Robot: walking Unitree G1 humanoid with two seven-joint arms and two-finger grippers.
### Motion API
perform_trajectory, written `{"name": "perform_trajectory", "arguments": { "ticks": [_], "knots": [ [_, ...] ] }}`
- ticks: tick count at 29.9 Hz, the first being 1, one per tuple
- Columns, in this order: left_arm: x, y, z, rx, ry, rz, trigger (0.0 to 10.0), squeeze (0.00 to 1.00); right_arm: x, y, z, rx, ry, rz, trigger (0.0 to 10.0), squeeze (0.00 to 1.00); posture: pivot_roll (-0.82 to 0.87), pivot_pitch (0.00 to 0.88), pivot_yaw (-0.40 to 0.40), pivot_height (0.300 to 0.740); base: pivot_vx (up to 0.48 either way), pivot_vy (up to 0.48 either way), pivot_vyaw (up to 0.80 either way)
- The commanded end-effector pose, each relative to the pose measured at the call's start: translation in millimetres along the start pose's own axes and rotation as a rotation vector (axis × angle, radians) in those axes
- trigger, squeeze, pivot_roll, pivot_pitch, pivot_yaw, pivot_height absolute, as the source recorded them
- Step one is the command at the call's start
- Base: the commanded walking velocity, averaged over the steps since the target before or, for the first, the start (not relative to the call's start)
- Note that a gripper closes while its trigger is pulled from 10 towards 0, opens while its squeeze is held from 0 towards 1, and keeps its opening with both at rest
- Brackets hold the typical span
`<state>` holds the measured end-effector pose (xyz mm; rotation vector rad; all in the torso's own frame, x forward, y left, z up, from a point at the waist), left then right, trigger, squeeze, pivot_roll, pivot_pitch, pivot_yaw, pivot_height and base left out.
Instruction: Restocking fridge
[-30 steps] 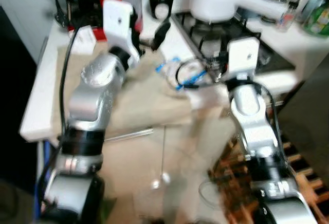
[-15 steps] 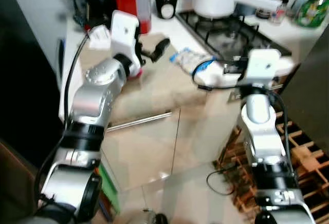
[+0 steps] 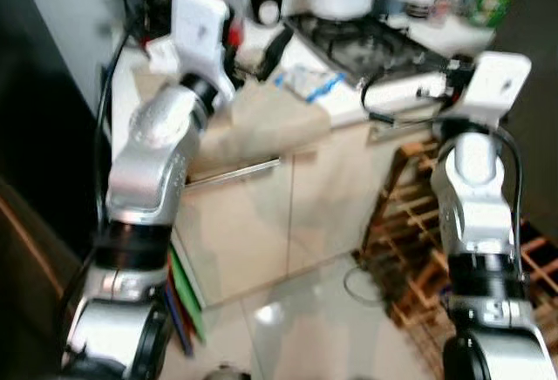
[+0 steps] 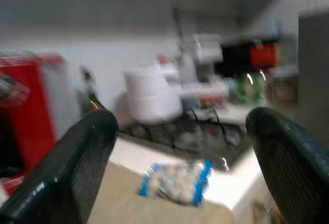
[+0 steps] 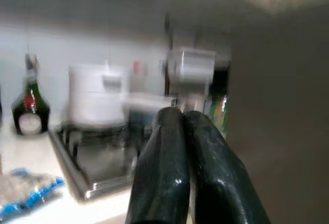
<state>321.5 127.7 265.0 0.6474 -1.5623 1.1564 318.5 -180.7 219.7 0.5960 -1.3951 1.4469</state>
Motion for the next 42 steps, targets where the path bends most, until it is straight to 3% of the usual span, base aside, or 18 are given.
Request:
{"name": "perform_trajectory", "arguments": {
  "ticks": [1, 2, 3, 4, 9, 11, 13, 15, 16, 25, 31, 42],
  "knots": [
    [12.6, 19.7, -5.6, 0.07, -0.051, 0.07, 10.0, 0.0, 15.1, 15.7, -3.6, 0.027, 0.032, 0.068, 10.0, 0.35, -0.03, 0.0, 0.034, 0.74, 0.0, 0.0, 0.0],
    [12.6, 19.7, -5.6, 0.07, -0.051, 0.07, 10.0, 0.0, 15.1, 15.7, -3.6, 0.027, 0.032, 0.068, 10.0, 0.35, -0.03, 0.0, 0.034, 0.74, 0.0, 0.0, 0.0],
    [-5.8, 58.5, -16.1, 0.153, -0.084, -0.007, 10.0, 0.0, 6.4, 48.5, 7.7, 0.03, 0.073, 0.03, 10.0, 0.36, -0.02, 0.0, 0.023, 0.74, 0.0, 0.0, 0.0],
    [-11.4, 72.5, -16.8, 0.164, -0.094, -0.039, 10.0, 0.0, 2.0, 60.5, 14.4, 0.02, 0.093, 0.003, 10.0, 0.36, -0.02, 0.0, 0.023, 0.74, 0.0, 0.0, 0.0],
    [-34.8, 115.0, -8.4, 0.188, -0.098, -0.174, 10.0, 0.0, -10.3, 88.1, 28.5, 0.015, 0.133, -0.063, 10.0, 0.36, -0.03, 0.014, 0.015, 0.74, 0.0, 0.0, 0.0],
    [-40.8, 123.7, -5.1, 0.201, -0.079, -0.204, 10.0, 0.0, -15.8, 94.5, 27.6, 0.032, 0.137, -0.094, 10.0, 0.36, -0.03, 0.014, 0.011, 0.74, 0.0, 0.0, 0.0],
    [-38.2, 121.0, -0.5, 0.23, -0.048, -0.184, 10.0, 0.0, -24.0, 103.0, 23.6, 0.046, 0.12, -0.165, 10.0, 0.36, -0.03, 0.012, 0.004, 0.74, 0.0, 0.0, 0.0],
    [-33.4, 113.0, -1.4, 0.239, -0.055, -0.149, 10.0, 0.0, -22.0, 100.6, 20.7, 0.055, 0.115, -0.152, 10.0, 0.36, -0.03, 0.01, 0.001, 0.74, 0.169, 0.0, 0.0],
    [-23.9, 96.3, -2.7, 0.249, -0.053, -0.084, 10.0, 0.0, -14.1, 89.8, 16.4, 0.063, 0.109, -0.099, 10.0, 0.36, -0.04, 0.005, -0.002, 0.74, 0.48, 0.0, 0.0],
    [-8.6, 61.8, -5.9, 0.23, -0.063, 0.02, 10.0, 0.0, -1.0, 52.4, 9.9, 0.052, 0.097, 0.003, 10.0, 0.36, -0.05, 0.0, 0.0, 0.74, 0.48, 0.0, 0.0],
    [-4.1, 52.7, -6.0, 0.225, -0.06, 0.035, 10.0, 0.0, -2.4, 42.5, 1.5, 0.069, 0.059, -0.012, 10.0, 0.35, -0.05, 0.0, 0.006, 0.74, 0.48, 0.0, 0.0],
    [7.2, 41.3, -4.6, 0.181, -0.087, 0.074, 10.0, 0.0, 4.9, 24.0, 1.4, 0.046, 0.011, 0.007, 10.0, 0.35, -0.05, 0.0, 0.01, 0.74, 0.48, 0.0, 0.0]
  ]
}}
Point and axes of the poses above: a point about 5 cm out from each wrist's last joint towards the gripper, its own y axis pointing back from the gripper into the wrist, its own x axis along the axis of the wrist's last joint, z = x × y, the point moved 1 cm from there along -y, pointing out of the wrist towards the gripper, and after that the axes turned 8 degrees about y, right-handed, at the moved point
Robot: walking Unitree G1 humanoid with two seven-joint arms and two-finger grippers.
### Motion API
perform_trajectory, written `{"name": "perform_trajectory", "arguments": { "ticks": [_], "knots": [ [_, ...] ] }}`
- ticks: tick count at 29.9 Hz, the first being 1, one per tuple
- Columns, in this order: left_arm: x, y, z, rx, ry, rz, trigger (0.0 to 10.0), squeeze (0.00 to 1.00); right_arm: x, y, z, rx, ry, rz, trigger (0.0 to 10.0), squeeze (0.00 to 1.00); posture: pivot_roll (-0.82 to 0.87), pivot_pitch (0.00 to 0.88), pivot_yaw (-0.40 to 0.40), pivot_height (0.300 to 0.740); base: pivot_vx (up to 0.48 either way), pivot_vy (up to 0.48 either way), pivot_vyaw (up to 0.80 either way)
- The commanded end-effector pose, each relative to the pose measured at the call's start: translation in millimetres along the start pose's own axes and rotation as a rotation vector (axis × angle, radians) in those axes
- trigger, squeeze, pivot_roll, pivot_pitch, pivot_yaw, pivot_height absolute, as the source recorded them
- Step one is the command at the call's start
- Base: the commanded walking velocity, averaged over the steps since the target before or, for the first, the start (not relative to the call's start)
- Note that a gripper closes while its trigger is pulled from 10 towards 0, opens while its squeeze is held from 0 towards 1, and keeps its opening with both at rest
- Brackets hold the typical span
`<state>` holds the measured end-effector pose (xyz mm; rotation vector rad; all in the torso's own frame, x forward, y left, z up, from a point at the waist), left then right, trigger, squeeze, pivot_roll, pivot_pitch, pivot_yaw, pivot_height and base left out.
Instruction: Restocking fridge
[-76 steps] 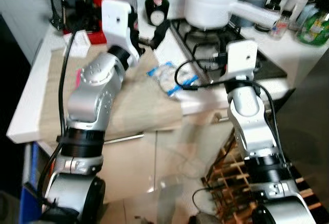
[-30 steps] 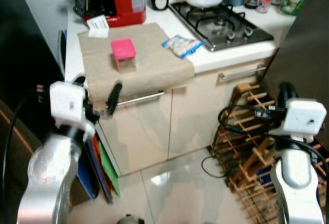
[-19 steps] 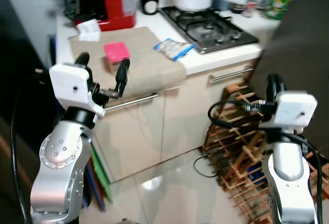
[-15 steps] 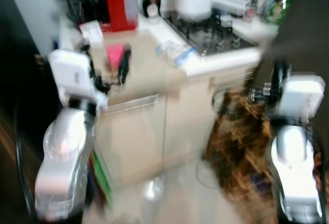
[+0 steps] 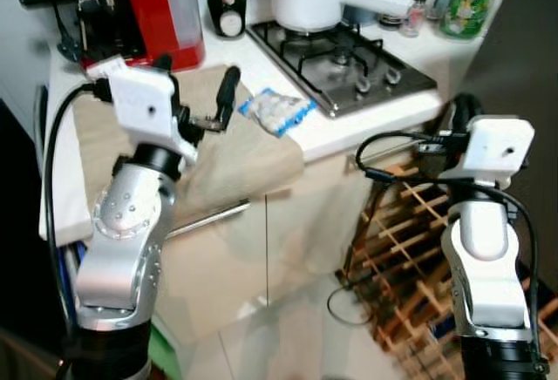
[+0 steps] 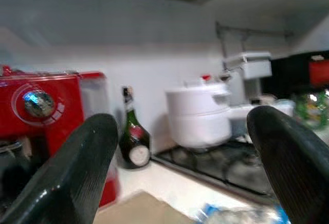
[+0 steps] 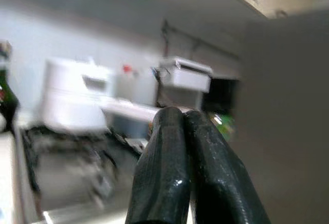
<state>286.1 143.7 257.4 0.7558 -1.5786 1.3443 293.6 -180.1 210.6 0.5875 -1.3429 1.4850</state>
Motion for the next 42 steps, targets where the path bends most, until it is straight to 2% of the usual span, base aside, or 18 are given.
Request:
{"name": "perform_trajectory", "arguments": {
  "ticks": [1, 4, 5, 6, 8, 13, 16, 18, 22, 28, 35, 36, 37, 39, 42],
  "knots": [
    [0.7, -0.1, -4.5, 0.005, -0.012, -0.004, 10.0, 0.0, 3.0, -4.7, -2.4, 0.003, -0.051, -0.008, 10.0, 0.35, -0.05, 0.0, 0.012, 0.74, 0.48, 0.0, 0.0],
    [-3.1, -6.2, -1.8, -0.018, 0.007, -0.035, 10.0, 0.0, -8.9, -10.3, -5.4, 0.011, -0.212, -0.129, 10.0, 0.34, -0.05, 0.0, 0.013, 0.74, 0.48, 0.0, 0.0],
    [-2.6, -9.6, -1.6, -0.027, 0.012, -0.04, 10.0, 0.0, -17.9, -11.4, -5.5, 0.002, -0.299, -0.204, 10.0, 0.0, -0.04, 0.0, 0.016, 0.74, 0.0, 0.0, 0.0],
    [-1.9, -11.7, -1.5, -0.034, 0.014, -0.042, 10.0, 0.0, -23.7, -11.8, -5.8, -0.004, -0.355, -0.252, 10.0, 0.0, -0.04, 0.0, 0.016, 0.74, 0.0, 0.0, 0.0],
    [2.1, -17.2, 0.4, -0.064, 0.015, -0.037, 10.0, 0.0, -34.7, -12.1, -4.9, -0.008, -0.405, -0.325, 10.0, 0.0, -0.04, 0.0, 0.022, 0.74, 0.0, 0.0, 0.0],
    [7.9, -26.5, -1.0, -0.093, 0.015, -0.028, 10.0, 0.0, -36.8, -17.6, -8.3, 0.044, -0.427, -0.344, 10.0, 0.0, -0.04, 0.0, 0.033, 0.74, 0.0, 0.0, 0.0],
    [14.7, -34.3, -6.4, -0.109, 0.002, -0.022, 10.0, 0.0, -28.5, -22.7, -17.1, 0.11, -0.53, -0.363, 10.0, 0.0, -0.04, 0.016, 0.056, 0.74, 0.0, 0.0, 0.0],
    [15.8, -38.0, -7.4, -0.127, 0.002, -0.032, 10.0, 0.0, -29.9, -20.9, -18.5, 0.108, -0.586, -0.399, 10.0, 0.0, -0.04, 0.021, 0.059, 0.74, 0.0, 0.0, 0.0],
    [12.9, -40.2, -7.8, -0.149, -0.013, -0.061, 10.0, 0.0, -29.9, -17.9, -22.4, 0.144, -0.641, -0.431, 10.0, 0.0, -0.04, 0.022, 0.066, 0.74, 0.0, 0.0, 0.0],
    [10.3, -43.4, -8.5, -0.165, -0.011, -0.082, 10.0, 0.0, -32.6, -20.0, -24.8, 0.166, -0.691, -0.477, 10.0, 0.0, -0.04, 0.024, 0.073, 0.74, 0.0, 0.0, 0.0],
    [11.6, -44.9, -10.2, -0.161, 0.0, -0.085, 10.0, 0.0, -35.5, -26.6, -29.1, 0.2, -0.68, -0.5, 10.0, 0.0, -0.04, 0.035, 0.073, 0.74, 0.0, 0.0, 0.0],
    [11.9, -44.7, -10.1, -0.163, 0.0, -0.085, 10.0, 0.0, -34.2, -28.2, -29.9, 0.211, -0.682, -0.495, 10.0, 0.71, -0.04, 0.037, 0.071, 0.74, 0.0, 0.0, 0.0],
    [12.3, -44.2, -10.0, -0.162, 0.009, -0.084, 10.0, 0.0, -28.3, -32.1, -33.5, 0.278, -0.635, -0.463, 10.0, 1.0, -0.03, 0.039, 0.069, 0.74, 0.0, 0.0, 0.0],
    [12.4, -43.7, -10.5, -0.158, 0.01, -0.084, 10.0, 0.0, -24.5, -35.0, -37.8, 0.34, -0.613, -0.463, 10.0, 1.0, -0.03, 0.04, 0.065, 0.74, 0.0, 0.0, 0.0],
    [12.6, -43.3, -10.8, -0.156, 0.01, -0.085, 10.0, 0.0, -23.4, -38.0, -37.5, 0.355, -0.594, -0.46, 10.0, 1.0, -0.03, 0.041, 0.061, 0.74, 0.0, 0.0, 0.0]
  ]
}}
Point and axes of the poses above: a point about 5 cm out from each wrist's last joint towards the gripper, its own y axis pointing back from the gripper into the wrist, its own x axis along the axis of the wrist's last joint, z = x × y, the point moved 1 cm from there along -y, pointing out of the wrist towards the gripper, and after that the axes turned 8 degrees about y, right-handed, at the moved point
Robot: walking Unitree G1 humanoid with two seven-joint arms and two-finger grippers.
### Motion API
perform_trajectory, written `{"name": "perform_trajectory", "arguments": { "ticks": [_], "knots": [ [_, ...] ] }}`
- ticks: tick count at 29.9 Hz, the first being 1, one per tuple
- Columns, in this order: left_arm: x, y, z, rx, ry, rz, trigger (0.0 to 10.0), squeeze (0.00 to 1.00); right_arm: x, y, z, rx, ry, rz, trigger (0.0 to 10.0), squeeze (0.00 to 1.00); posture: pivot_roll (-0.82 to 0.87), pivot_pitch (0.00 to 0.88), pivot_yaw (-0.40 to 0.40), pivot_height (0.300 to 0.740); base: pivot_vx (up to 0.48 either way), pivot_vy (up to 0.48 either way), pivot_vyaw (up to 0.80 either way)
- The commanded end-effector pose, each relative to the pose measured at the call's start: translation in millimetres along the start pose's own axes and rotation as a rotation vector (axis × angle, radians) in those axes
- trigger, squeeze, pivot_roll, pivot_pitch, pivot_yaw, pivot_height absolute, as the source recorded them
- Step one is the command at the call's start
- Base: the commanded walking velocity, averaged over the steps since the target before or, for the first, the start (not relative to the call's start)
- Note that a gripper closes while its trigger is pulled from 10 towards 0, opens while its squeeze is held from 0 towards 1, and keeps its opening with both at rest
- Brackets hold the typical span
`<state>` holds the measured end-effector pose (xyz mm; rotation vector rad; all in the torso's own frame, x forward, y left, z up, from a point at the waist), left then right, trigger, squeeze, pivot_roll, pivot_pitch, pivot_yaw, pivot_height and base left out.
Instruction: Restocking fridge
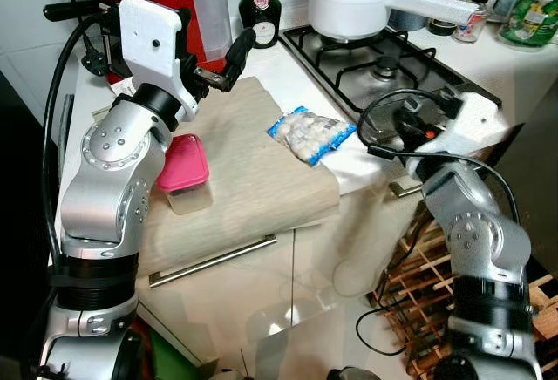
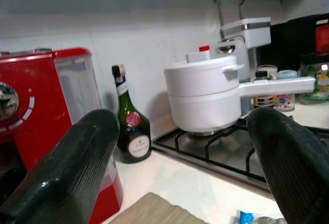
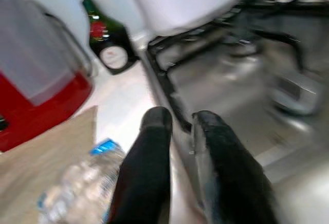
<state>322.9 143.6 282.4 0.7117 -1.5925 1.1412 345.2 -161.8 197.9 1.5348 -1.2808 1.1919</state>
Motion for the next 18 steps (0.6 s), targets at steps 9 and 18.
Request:
{"name": "perform_trajectory", "arguments": {
  "ticks": [9, 18],
  "knots": [
    [5.6, 1.5, -3.9, 0.01, -0.011, 0.011, 10.0, 0.0, 0.3, -4.4, -17.4, 0.064, 0.168, -0.016, 10.0, 1.0, -0.02, 0.039, 0.057, 0.74, 0.0, 0.0, 0.0],
    [4.9, 0.3, -4.1, 0.005, -0.01, 0.008, 10.0, 0.0, 0.8, 1.4, -18.5, 0.024, 0.247, 0.014, 10.0, 1.0, -0.03, 0.039, 0.058, 0.74, 0.0, 0.0, 0.0]
  ]
}}
Point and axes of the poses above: a point about 5 cm out from each wrist's last joint towards the gripper, its own y axis pointing back from the gripper into the wrist, its own x axis along the axis of the wrist's last joint, z = x × y, the point moved 1 cm from there along -y, pointing out of the wrist towards the gripper, and after that the axes turned 8 degrees about y, right-handed, at the moved point
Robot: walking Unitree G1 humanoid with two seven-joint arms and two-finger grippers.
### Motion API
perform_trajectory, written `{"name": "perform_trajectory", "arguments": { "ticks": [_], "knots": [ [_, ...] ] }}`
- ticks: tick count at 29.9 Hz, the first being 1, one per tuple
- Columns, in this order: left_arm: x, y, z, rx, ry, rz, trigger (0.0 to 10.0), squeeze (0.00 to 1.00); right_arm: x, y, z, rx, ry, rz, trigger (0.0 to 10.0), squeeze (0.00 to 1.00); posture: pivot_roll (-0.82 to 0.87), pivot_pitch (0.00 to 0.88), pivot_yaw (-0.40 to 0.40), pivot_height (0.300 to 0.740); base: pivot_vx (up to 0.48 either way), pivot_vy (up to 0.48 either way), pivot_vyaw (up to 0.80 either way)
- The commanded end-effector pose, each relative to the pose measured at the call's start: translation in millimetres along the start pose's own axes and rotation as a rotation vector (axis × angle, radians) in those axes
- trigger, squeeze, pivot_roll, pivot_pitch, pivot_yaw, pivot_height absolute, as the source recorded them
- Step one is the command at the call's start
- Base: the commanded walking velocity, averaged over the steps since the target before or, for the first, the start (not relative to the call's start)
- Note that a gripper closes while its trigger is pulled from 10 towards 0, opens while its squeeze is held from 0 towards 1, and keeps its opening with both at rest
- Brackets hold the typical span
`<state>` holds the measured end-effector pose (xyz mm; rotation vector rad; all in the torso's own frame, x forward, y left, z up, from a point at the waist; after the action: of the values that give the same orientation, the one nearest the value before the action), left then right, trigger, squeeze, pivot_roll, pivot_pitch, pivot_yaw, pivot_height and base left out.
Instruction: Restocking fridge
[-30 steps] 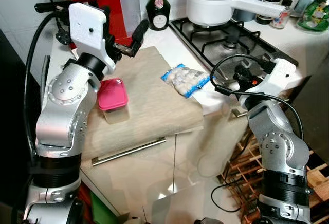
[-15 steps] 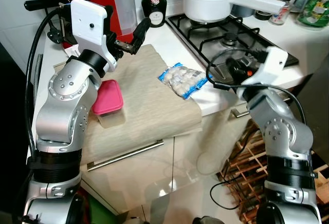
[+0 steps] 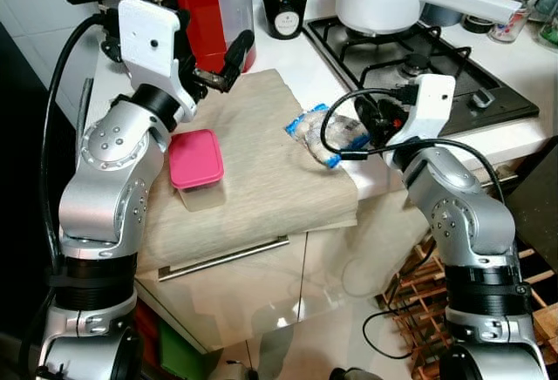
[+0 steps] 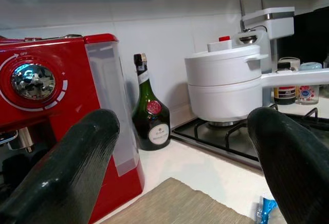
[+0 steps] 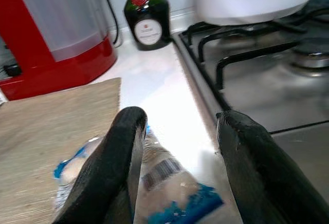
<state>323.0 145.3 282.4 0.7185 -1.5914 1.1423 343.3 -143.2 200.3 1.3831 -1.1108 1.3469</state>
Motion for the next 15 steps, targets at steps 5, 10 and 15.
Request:
{"name": "perform_trajectory", "arguments": {
  "ticks": [5, 10, 15],
  "knots": [
    [3.6, -0.8, -1.7, -0.001, -0.003, 0.01, 10.0, 0.0, -2.2, 7.1, 3.6, -0.029, -0.034, -0.016, 10.0, 1.0, -0.03, 0.038, 0.055, 0.74, 0.0, 0.0, 0.0],
    [3.2, -1.4, -1.2, -0.001, 0.001, 0.011, 10.0, 0.0, -8.2, 6.6, 2.9, -0.009, -0.118, -0.06, 10.0, 0.0, -0.03, 0.036, 0.054, 0.74, 0.0, 0.0, 0.0],
    [3.3, -1.6, -0.7, -0.001, 0.003, 0.014, 10.0, 0.0, -14.0, 3.9, 7.2, 0.004, -0.239, -0.097, 10.0, 0.0, -0.03, 0.03, 0.051, 0.74, 0.0, 0.0, 0.0]
  ]
}}
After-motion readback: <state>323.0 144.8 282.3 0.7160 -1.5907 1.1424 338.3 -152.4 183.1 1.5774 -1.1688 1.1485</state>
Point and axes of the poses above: a point about 5 cm out from each wrist's last joint towards the gripper, its own y axis pointing back from the gripper into the wrist, its own x axis along the axis of the wrist's last joint, z = x × y, the point moved 1 cm from there along -y, pointing out of the wrist towards the gripper, and after that the axes turned 8 degrees about y, right-handed, at the moved point
